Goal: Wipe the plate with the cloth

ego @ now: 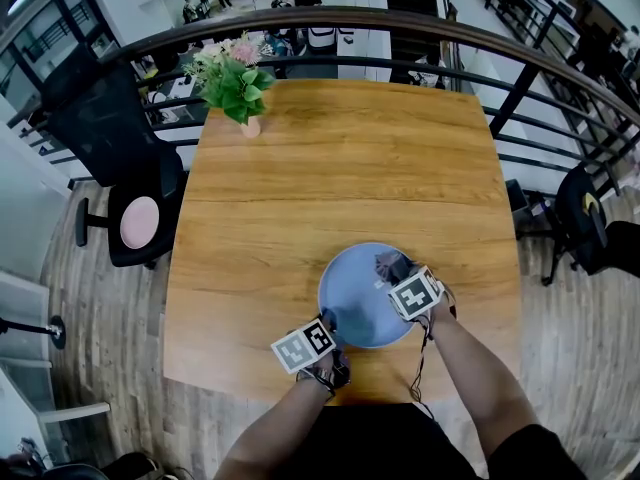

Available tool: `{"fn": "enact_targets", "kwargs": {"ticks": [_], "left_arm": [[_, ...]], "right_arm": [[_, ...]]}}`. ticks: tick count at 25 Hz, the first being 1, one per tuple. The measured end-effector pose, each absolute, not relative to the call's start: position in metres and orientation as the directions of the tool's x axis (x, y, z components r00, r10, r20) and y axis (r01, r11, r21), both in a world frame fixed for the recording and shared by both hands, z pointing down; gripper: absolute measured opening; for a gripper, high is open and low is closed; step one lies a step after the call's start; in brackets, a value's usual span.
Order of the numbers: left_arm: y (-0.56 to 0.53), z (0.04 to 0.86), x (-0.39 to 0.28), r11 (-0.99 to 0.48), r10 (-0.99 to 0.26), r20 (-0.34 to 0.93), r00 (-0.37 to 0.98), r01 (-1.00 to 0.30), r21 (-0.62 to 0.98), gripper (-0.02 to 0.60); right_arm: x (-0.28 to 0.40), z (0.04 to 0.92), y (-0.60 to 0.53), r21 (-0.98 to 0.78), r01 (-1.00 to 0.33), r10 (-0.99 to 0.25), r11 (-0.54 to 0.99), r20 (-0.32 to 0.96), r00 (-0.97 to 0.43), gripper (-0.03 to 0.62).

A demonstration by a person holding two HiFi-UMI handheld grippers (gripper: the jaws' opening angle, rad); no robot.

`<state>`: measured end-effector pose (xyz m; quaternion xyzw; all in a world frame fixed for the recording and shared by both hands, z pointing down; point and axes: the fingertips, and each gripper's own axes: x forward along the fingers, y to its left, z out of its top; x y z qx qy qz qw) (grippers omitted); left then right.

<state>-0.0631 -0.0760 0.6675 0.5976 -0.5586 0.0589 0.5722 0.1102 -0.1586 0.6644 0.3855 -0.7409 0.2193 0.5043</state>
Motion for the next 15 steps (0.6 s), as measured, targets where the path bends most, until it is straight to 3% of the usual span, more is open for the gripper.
{"fn": "enact_targets", "kwargs": {"ticks": [10,15], "left_arm": [[-0.075,0.668,-0.063,0.288,-0.599,0.713,0.365,-0.732,0.617,0.029],[-0.075,0.667,-0.063,0.291,-0.601,0.713,0.362,-0.731,0.617,0.030]], "right_arm": [[0.119,0.648,-0.172,0.085,-0.910,-0.544,0.406,0.823,-0.165,0.072],[0.111,0.637,-0.164,0.041,-0.913,-0.559,0.405,0.802,-0.212,0.072]]}}
